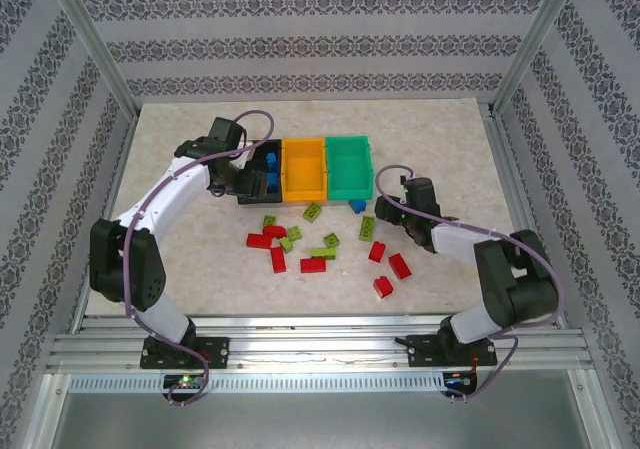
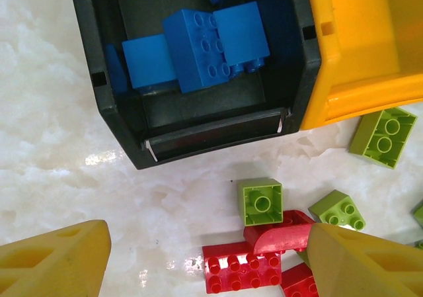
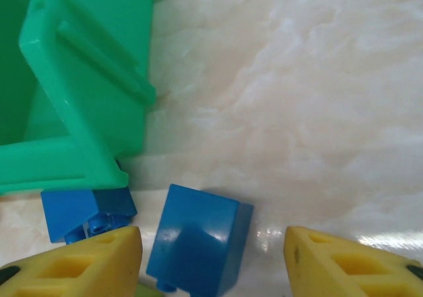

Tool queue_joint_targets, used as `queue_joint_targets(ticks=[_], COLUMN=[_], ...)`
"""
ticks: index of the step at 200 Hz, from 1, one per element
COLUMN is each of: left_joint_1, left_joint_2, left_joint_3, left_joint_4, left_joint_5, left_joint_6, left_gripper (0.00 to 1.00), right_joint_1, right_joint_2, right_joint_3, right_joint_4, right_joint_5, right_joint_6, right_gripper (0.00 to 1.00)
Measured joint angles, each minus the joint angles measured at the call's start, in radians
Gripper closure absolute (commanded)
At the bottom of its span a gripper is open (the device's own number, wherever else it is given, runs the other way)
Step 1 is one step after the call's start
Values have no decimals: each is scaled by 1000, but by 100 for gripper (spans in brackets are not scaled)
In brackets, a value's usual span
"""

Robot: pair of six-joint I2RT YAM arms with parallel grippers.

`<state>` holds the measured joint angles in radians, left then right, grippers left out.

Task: Sort the legos into containers by color
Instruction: Pick up the lego from the middle-right of the table, then place the lego in the container.

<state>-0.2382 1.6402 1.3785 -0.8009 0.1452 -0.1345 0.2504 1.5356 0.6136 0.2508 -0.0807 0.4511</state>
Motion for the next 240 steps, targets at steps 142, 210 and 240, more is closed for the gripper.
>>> queue_joint_targets(ticks=[142,210,240], left_joint_1=[3,38,82], left_joint_2=[-39,-66,-85], left_joint_3=[-19,-43,-55], left_joint_4=[29,34,61], left_joint_5=[-52,-122,-101], left_joint_6=[4,-1,-8], left_gripper=[22,22,22], right_joint_1=[3,162,252], right_joint_2=[54,-49,78], right_joint_3=[130,314,536], right_joint_4=[-158,-260,-258], right_joint_5=[-42,-41,-54], right_joint_6=[18,14,14], right_gripper=[67,67,67])
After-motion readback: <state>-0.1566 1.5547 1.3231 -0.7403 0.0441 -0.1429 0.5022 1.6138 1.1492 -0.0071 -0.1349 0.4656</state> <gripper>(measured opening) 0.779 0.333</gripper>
